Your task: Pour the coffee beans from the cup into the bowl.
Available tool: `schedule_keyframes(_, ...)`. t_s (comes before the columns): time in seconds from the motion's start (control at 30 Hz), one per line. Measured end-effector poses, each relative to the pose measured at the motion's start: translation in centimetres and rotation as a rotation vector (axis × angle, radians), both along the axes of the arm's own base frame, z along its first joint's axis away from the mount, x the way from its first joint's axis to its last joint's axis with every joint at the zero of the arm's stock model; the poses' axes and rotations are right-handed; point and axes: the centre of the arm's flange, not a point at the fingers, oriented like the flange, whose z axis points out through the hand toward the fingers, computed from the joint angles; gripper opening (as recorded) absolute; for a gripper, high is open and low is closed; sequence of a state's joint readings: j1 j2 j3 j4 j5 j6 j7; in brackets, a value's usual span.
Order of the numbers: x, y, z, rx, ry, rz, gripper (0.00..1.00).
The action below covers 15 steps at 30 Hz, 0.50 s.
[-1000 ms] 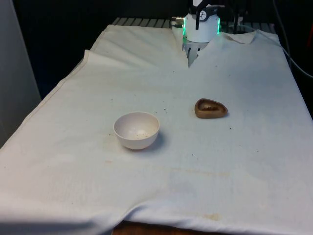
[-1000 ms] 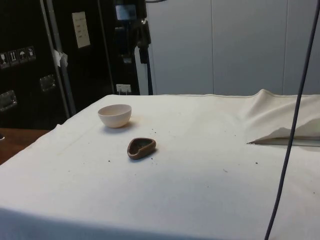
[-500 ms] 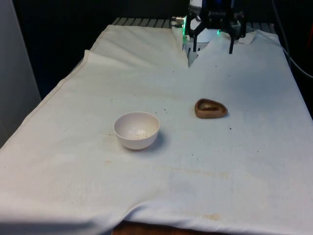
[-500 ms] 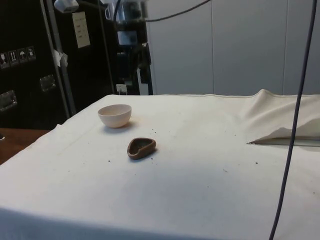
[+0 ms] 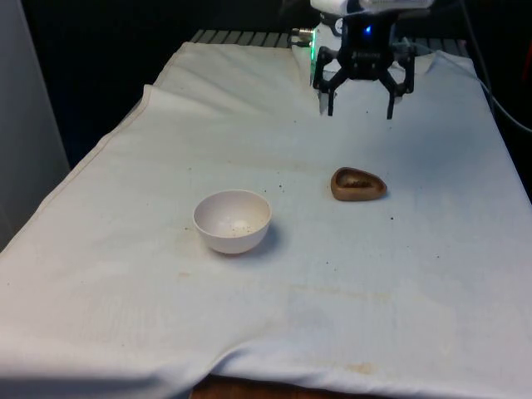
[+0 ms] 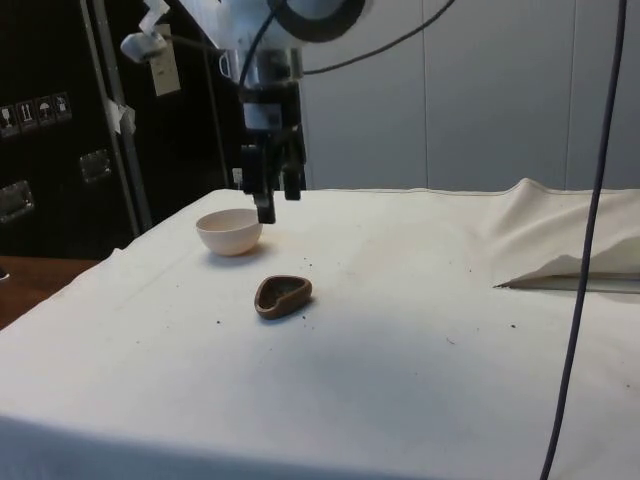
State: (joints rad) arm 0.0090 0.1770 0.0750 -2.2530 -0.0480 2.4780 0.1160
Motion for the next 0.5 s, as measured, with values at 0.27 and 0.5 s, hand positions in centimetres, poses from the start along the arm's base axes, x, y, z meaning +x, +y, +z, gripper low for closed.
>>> schedule_keyframes(0.27, -0.6, -1.1, -2.9, 0.004, -0.006, 0.013, 1.00)
schedule_keyframes(0.5, -0.3, -1.5, -4.1, 0.024, -0.012, 0.032, 1.00)
